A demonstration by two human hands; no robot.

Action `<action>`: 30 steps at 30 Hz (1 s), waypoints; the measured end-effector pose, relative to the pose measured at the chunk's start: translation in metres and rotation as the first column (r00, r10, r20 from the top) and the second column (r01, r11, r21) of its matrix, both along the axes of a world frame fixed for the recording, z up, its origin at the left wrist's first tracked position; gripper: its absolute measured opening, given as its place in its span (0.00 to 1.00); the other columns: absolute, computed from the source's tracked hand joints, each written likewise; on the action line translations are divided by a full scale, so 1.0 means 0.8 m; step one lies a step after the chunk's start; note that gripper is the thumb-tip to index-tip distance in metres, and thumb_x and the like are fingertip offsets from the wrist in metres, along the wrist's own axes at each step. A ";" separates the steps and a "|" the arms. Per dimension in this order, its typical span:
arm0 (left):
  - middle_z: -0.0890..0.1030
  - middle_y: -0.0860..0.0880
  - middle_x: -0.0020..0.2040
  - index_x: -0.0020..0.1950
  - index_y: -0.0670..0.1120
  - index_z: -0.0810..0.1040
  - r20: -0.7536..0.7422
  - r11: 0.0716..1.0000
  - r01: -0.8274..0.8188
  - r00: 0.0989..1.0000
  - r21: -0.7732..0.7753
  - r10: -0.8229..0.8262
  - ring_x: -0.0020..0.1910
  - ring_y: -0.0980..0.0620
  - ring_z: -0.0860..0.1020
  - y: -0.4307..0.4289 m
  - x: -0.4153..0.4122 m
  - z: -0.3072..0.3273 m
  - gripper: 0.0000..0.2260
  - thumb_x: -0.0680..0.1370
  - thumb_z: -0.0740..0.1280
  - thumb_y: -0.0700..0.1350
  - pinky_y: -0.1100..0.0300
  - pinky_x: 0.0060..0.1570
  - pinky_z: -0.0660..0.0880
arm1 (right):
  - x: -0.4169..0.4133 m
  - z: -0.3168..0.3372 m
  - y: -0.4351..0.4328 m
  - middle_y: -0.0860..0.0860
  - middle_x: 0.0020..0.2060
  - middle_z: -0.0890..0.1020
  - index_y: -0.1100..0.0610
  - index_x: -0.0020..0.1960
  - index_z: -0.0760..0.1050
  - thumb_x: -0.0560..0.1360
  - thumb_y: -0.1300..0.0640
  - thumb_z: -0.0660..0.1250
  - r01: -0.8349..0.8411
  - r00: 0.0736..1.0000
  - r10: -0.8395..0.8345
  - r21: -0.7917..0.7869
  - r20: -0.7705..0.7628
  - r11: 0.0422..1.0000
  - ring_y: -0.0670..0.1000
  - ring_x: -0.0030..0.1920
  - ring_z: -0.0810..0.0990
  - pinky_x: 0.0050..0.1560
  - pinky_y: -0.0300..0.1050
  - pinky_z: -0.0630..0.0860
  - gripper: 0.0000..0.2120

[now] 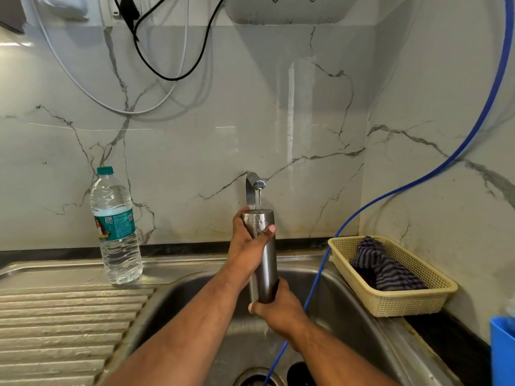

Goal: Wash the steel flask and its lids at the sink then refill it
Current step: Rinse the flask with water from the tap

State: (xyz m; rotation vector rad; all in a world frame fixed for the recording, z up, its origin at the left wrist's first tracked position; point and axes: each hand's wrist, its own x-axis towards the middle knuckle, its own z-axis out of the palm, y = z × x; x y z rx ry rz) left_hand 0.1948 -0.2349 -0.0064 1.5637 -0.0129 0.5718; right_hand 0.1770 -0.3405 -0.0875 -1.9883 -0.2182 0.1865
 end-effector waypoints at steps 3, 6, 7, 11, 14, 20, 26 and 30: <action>0.75 0.53 0.63 0.74 0.61 0.63 0.020 0.999 -0.038 0.999 0.029 0.037 0.58 0.55 0.76 0.002 -0.003 0.002 0.35 0.74 0.78 0.46 0.51 0.63 0.76 | -0.001 0.002 -0.001 0.50 0.61 0.79 0.51 0.74 0.64 0.72 0.55 0.78 -0.007 1.000 0.007 -0.017 -0.001 1.000 0.50 0.58 0.80 0.55 0.43 0.79 0.36; 0.75 0.54 0.62 0.70 0.63 0.66 0.045 0.997 -0.073 0.996 0.014 0.072 0.57 0.57 0.76 0.005 -0.003 0.000 0.35 0.70 0.81 0.47 0.57 0.54 0.77 | 0.000 0.003 -0.003 0.49 0.59 0.79 0.51 0.73 0.65 0.72 0.56 0.78 -0.002 1.000 0.001 -0.020 -0.018 1.000 0.50 0.56 0.80 0.54 0.43 0.79 0.35; 0.75 0.54 0.62 0.69 0.64 0.67 0.057 0.996 -0.087 0.995 0.014 0.086 0.57 0.56 0.76 0.005 -0.004 0.001 0.36 0.69 0.82 0.47 0.58 0.53 0.78 | 0.001 0.003 -0.004 0.49 0.59 0.79 0.51 0.72 0.65 0.71 0.55 0.78 -0.002 1.000 0.002 -0.026 -0.030 1.000 0.50 0.57 0.80 0.55 0.44 0.80 0.34; 0.73 0.53 0.63 0.65 0.68 0.69 0.099 0.986 -0.165 0.982 0.007 0.163 0.58 0.50 0.77 0.005 -0.011 0.001 0.35 0.65 0.84 0.49 0.52 0.53 0.81 | 0.002 0.003 -0.006 0.48 0.55 0.78 0.50 0.70 0.65 0.72 0.52 0.78 -0.010 0.996 0.009 -0.007 -0.093 1.000 0.50 0.56 0.80 0.58 0.52 0.83 0.33; 0.74 0.52 0.61 0.65 0.62 0.70 0.104 0.972 -0.205 0.971 -0.113 0.216 0.56 0.51 0.77 0.005 -0.030 0.005 0.32 0.68 0.82 0.50 0.58 0.47 0.78 | 0.001 0.008 -0.009 0.46 0.51 0.77 0.47 0.65 0.65 0.71 0.51 0.79 0.002 0.995 0.002 0.041 -0.096 0.999 0.48 0.52 0.80 0.55 0.53 0.84 0.29; 0.73 0.44 0.66 0.71 0.52 0.69 -0.208 0.915 -0.318 0.940 -0.248 0.270 0.59 0.43 0.75 0.059 -0.082 0.015 0.34 0.69 0.81 0.47 0.49 0.56 0.77 | 0.008 0.023 -0.024 0.48 0.59 0.79 0.48 0.69 0.71 0.67 0.66 0.80 0.116 0.991 -0.125 0.156 0.045 0.981 0.49 0.57 0.79 0.50 0.48 0.83 0.36; 0.76 0.36 0.61 0.66 0.46 0.75 -0.585 0.986 -0.102 0.811 -0.130 0.007 0.50 0.38 0.84 0.089 -0.136 -0.020 0.35 0.64 0.80 0.58 0.45 0.47 0.85 | 0.010 0.042 -0.027 0.56 0.67 0.77 0.48 0.80 0.62 0.77 0.67 0.71 0.261 0.965 -0.191 0.608 -0.179 0.749 0.56 0.64 0.77 0.66 0.57 0.76 0.37; 0.80 0.39 0.59 0.60 0.49 0.76 -0.698 0.976 0.216 0.693 -0.032 -0.177 0.52 0.39 0.85 0.090 -0.140 -0.035 0.35 0.58 0.85 0.54 0.42 0.53 0.83 | 0.010 0.041 -0.029 0.57 0.59 0.81 0.52 0.74 0.71 0.76 0.60 0.74 0.244 0.962 -0.079 0.701 -0.260 0.670 0.57 0.59 0.80 0.65 0.56 0.77 0.28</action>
